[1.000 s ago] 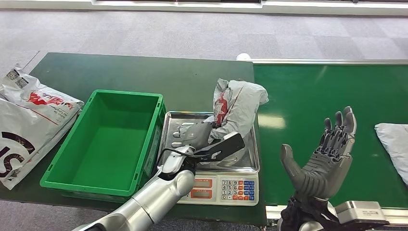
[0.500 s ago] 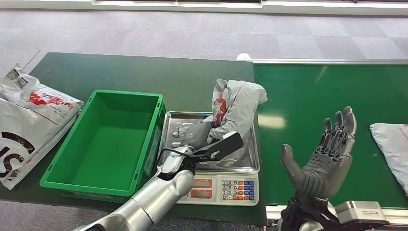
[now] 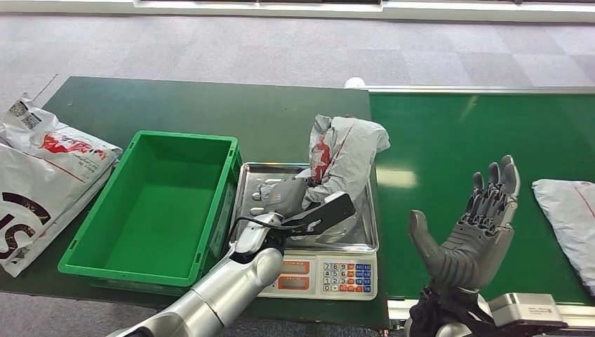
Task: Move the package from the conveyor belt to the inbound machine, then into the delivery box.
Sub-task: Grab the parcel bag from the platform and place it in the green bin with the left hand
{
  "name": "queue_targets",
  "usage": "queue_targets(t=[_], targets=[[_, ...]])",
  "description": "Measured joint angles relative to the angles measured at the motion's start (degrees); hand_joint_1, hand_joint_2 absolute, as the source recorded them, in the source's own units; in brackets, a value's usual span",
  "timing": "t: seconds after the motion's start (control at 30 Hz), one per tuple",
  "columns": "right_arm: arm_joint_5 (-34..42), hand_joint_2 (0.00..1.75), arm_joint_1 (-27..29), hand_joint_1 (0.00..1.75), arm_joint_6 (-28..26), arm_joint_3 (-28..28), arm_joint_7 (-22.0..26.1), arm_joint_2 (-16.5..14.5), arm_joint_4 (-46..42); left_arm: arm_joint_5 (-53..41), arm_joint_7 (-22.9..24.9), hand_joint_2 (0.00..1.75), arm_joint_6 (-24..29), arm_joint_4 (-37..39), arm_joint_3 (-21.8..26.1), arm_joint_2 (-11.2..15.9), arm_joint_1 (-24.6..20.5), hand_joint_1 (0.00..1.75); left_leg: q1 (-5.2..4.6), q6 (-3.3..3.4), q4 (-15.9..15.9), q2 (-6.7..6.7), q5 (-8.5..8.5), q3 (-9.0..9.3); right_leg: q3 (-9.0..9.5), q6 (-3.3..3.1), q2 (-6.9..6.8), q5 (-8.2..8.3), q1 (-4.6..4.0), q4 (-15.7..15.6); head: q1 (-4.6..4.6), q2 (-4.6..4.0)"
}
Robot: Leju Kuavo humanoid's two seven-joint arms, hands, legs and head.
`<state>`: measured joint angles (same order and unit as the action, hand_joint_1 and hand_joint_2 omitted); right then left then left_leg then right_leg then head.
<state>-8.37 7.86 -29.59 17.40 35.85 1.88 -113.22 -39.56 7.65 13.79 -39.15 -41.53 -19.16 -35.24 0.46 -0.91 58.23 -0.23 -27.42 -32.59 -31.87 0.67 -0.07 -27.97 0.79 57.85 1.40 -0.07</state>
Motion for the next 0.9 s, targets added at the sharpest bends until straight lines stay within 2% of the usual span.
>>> queue_targets(t=[0.9], targets=[[0.0,1.75,0.0,0.0,0.0,0.0,0.0,0.0,0.0,0.0,-0.02,1.75,0.01,-0.02,0.0,0.02,0.01,1.75,0.0,0.0,0.0,0.0,0.0,0.0,0.0,0.0,0.0,0.0,0.0,0.0,0.0,0.0]])
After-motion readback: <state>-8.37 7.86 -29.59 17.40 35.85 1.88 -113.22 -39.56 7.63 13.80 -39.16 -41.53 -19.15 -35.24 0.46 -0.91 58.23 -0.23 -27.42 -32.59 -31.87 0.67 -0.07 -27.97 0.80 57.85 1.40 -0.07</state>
